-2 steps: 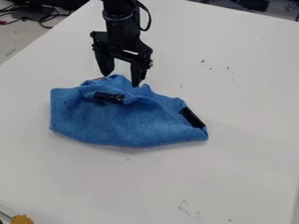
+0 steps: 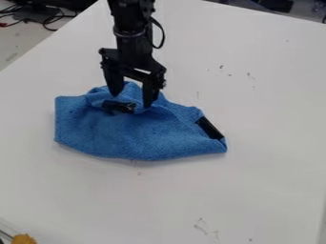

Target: Touched the blue cloth

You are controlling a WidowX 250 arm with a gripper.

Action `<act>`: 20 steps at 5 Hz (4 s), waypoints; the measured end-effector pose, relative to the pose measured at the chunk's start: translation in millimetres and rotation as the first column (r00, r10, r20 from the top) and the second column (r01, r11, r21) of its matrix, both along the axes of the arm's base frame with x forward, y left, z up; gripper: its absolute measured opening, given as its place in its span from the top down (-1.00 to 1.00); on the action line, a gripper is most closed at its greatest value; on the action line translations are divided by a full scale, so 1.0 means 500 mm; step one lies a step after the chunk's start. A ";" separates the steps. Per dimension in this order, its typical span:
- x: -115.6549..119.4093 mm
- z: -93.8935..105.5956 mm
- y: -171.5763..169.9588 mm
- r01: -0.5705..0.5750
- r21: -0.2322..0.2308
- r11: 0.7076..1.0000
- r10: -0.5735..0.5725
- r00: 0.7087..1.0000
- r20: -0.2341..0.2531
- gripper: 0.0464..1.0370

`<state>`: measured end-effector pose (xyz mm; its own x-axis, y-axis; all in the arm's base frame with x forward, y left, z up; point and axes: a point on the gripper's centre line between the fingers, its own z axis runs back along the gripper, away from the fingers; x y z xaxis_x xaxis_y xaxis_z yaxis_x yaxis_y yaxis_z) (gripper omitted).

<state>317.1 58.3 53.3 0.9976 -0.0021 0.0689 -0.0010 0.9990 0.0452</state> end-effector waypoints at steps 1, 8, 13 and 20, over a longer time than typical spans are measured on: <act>-0.014 0.003 -0.017 -0.006 -0.010 1.000 0.006 0.999 0.041 -0.92; 0.024 -0.009 0.014 -0.019 0.046 0.999 0.016 0.998 0.067 -0.45; -0.003 -0.010 0.003 -0.070 0.014 0.997 0.070 0.997 0.020 -0.93; 0.004 -0.052 0.008 -0.067 -0.014 0.998 0.067 0.997 -0.028 0.99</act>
